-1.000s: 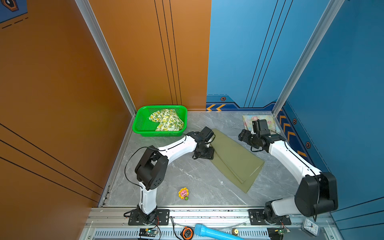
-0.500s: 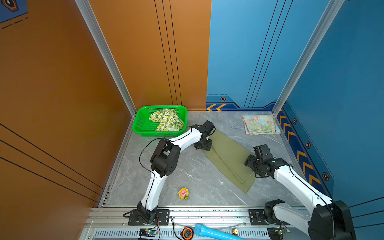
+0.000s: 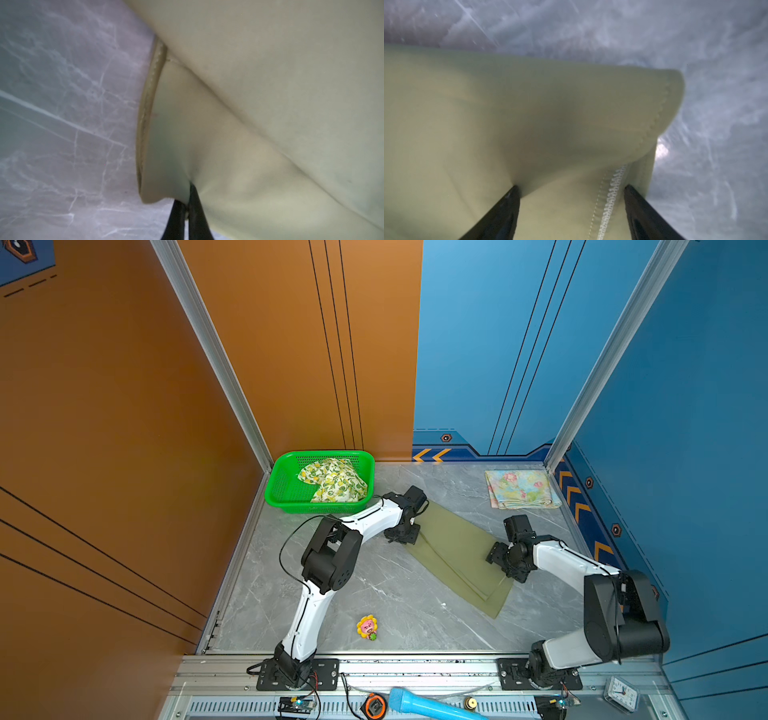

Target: Fold and stack the skirts

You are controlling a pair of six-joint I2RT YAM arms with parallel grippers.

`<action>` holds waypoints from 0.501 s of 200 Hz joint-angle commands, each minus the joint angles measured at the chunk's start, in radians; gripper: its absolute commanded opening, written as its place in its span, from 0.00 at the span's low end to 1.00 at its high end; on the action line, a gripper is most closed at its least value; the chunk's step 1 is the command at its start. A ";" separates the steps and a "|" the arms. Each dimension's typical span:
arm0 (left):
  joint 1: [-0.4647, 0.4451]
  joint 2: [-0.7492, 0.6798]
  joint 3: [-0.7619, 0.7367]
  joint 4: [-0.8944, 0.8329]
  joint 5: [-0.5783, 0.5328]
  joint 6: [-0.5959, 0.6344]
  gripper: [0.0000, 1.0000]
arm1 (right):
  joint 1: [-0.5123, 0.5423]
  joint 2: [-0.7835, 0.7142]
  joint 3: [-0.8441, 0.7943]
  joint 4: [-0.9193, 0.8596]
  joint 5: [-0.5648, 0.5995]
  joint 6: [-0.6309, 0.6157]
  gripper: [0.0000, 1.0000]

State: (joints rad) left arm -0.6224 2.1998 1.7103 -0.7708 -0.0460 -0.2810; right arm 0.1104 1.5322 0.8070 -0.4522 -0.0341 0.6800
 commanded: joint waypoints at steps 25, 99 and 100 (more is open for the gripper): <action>-0.024 -0.114 -0.184 -0.040 0.059 -0.099 0.02 | -0.031 0.229 0.273 0.041 -0.074 -0.159 0.82; -0.084 -0.376 -0.257 -0.028 0.217 -0.158 0.57 | -0.054 0.127 0.376 -0.016 -0.080 -0.198 0.84; -0.084 -0.379 -0.258 -0.028 0.217 -0.158 0.58 | -0.054 0.122 0.369 -0.016 -0.079 -0.197 0.84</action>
State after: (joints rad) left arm -0.7357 1.9186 1.4662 -0.7818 0.1051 -0.4213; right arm 0.0677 1.7721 1.2461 -0.4263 -0.1059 0.4969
